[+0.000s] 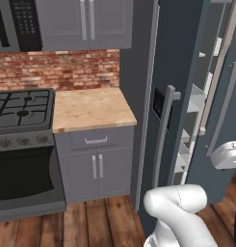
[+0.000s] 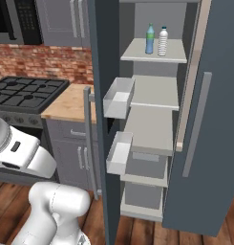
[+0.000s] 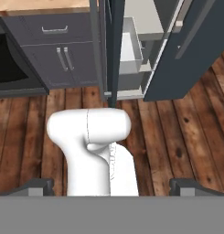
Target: Take the bottled waters from the counter and place them in the freezer to freeze. Close the freezer door after placing the bottles.
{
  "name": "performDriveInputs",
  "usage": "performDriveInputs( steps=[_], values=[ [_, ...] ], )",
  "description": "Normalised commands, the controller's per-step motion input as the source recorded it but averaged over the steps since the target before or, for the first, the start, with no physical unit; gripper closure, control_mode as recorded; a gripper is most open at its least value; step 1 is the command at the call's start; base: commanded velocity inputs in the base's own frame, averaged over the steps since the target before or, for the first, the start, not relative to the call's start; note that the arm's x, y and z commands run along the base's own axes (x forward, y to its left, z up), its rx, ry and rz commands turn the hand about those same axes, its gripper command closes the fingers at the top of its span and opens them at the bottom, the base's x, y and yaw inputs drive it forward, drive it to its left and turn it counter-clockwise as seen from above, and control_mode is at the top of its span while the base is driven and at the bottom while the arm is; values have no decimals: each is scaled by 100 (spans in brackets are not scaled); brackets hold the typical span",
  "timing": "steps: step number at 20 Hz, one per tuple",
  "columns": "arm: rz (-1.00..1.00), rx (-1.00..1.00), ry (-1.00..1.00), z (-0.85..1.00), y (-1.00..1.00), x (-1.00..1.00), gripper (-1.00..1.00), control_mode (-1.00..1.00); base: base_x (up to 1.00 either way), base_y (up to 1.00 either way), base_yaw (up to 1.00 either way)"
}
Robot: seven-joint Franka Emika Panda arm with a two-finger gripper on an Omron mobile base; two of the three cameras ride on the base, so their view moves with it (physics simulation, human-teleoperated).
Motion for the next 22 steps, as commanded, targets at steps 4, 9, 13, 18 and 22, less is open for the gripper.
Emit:
performDriveInputs(
  steps=[4,9,13,18,22],
  values=[
    [0,0,0,0,0,0,-100,100,5,0,0],
    [0,0,-2,0,7,11,-100,-100,2,1,0],
    [-7,0,-2,-4,8,19,-100,-100,0,0,0],
    [-10,-3,0,-3,6,36,-100,-100,0,0,0],
    [-19,-5,-2,-4,9,36,-100,-100,0,0,0]
  ],
)
